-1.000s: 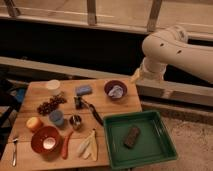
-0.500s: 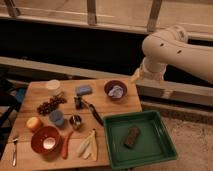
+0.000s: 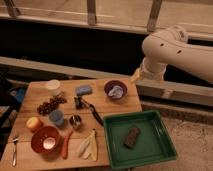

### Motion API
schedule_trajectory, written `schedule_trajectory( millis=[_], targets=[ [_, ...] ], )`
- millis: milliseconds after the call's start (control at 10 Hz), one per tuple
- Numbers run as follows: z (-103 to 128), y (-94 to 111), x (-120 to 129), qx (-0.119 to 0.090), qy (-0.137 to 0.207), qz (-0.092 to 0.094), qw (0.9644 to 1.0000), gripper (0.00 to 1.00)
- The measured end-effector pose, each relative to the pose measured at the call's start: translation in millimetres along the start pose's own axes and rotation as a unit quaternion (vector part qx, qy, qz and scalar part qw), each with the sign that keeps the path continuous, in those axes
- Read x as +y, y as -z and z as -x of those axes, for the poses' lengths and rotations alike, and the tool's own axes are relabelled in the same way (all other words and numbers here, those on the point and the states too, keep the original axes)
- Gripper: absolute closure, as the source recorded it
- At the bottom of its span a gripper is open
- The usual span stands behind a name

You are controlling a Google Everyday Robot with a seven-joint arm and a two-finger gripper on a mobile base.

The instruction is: Place sponge in paper cup

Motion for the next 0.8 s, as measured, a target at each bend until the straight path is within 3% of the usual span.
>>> schedule_trajectory(
  millis=[200, 400, 600, 800],
  targets=[
    [6.6, 5.8, 3.4, -0.016, 0.015, -0.001, 0.9998, 0.21],
    [20.7, 15.3, 24.8, -0.033, 0.047, 0.0, 0.9983, 0.21],
    [34.3, 21.0, 65.9, -0.045, 0.086, 0.005, 0.9953, 0.21],
    [39.0, 28.2, 106.0, -0.055, 0.11, 0.031, 0.992, 0.21]
  ],
)
